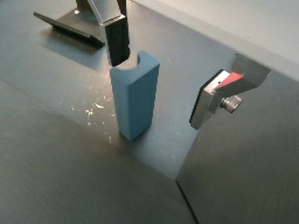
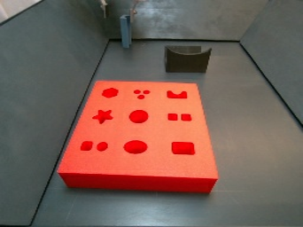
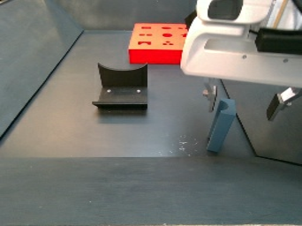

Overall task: Pick up the arch object. Move up. Rotate the arch object. Move to above the board. Insert the arch object.
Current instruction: Pick up the arch object.

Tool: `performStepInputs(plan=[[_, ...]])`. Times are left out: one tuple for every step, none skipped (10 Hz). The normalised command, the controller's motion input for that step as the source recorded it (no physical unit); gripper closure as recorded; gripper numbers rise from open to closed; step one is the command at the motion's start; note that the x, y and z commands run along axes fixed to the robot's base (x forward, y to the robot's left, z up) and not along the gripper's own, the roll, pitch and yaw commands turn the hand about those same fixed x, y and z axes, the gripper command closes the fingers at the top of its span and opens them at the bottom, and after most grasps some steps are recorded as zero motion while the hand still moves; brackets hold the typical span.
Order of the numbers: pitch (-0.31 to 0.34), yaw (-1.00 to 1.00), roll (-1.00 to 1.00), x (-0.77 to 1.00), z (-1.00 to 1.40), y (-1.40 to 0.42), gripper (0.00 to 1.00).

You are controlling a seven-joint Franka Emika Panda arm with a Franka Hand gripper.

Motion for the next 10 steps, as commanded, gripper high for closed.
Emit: performStepInputs(plan=[[-0.053, 0.0, -0.07, 0.0, -0.23, 0.04, 0.0], [-0.019, 0.03, -0.03, 0.0, -0.2, 0.0, 0.0], [-0.003, 0.01, -0.02, 0.01, -0.25, 0.0, 0.0], [0.0, 0.03, 0.0, 0.08, -0.3, 0.0, 0.0], [0.0, 0.03, 0.0, 0.1, -0.34, 0.0, 0.0], [-0.039, 0.0, -0.04, 0.0, -0.09, 0.0, 0.0], [0.0, 0.0, 0.0, 0.0, 0.0, 0.0, 0.0], [0.0, 0.0, 0.0, 0.0, 0.0, 0.0, 1.0], [0.0, 0.0, 0.0, 0.0, 0.0, 0.0, 1.0], [0.0, 0.0, 0.0, 0.0, 0.0, 0.0, 1.0]])
